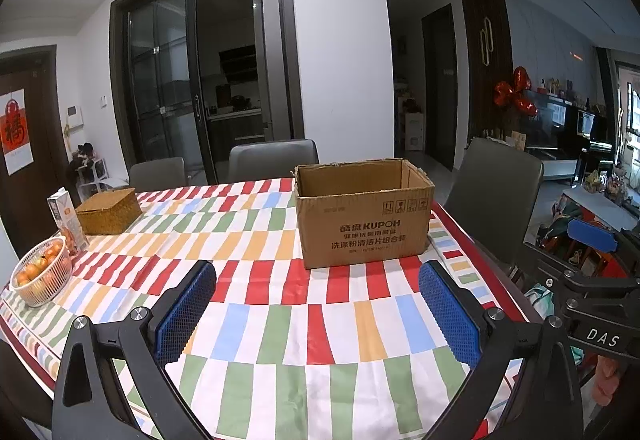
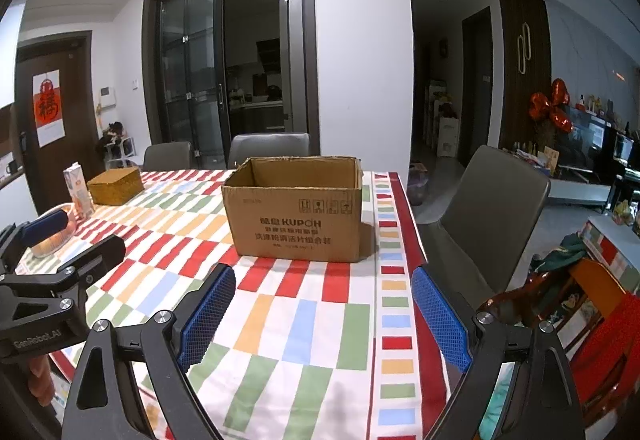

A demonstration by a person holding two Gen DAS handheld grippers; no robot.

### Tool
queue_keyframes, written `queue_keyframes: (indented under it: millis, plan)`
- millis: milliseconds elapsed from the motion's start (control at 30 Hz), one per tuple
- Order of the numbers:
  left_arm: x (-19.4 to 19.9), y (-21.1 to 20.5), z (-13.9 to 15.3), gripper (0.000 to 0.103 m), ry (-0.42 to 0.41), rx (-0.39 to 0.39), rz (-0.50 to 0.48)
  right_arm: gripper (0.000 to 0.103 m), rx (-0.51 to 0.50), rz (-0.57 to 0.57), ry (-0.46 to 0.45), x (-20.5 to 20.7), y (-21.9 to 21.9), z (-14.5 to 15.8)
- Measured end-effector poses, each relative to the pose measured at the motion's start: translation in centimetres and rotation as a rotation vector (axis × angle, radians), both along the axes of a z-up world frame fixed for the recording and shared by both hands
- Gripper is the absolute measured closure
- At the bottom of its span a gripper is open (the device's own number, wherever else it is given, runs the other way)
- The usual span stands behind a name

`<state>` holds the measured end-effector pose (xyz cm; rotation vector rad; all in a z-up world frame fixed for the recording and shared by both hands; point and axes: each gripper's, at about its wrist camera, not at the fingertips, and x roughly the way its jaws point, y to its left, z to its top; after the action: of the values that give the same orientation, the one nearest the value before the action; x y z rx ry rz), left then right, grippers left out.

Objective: Organize snacks

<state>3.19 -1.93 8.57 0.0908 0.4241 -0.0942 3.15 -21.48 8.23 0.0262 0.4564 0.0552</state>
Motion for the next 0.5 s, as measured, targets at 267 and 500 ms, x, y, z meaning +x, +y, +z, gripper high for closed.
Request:
queue_keyframes:
  millis: [267, 500]
  plan:
    - [0.00, 0.11, -0.20, 0.000, 0.000, -0.002, 0.004, 0.013, -0.006, 0.005, 0.004, -0.05, 0.32, -0.21]
    - [-0.05, 0.22, -0.37, 0.000, 0.000, -0.003, 0.004, 0.013, -0.010, 0.009, 0.006, -0.06, 0.53, -0.30]
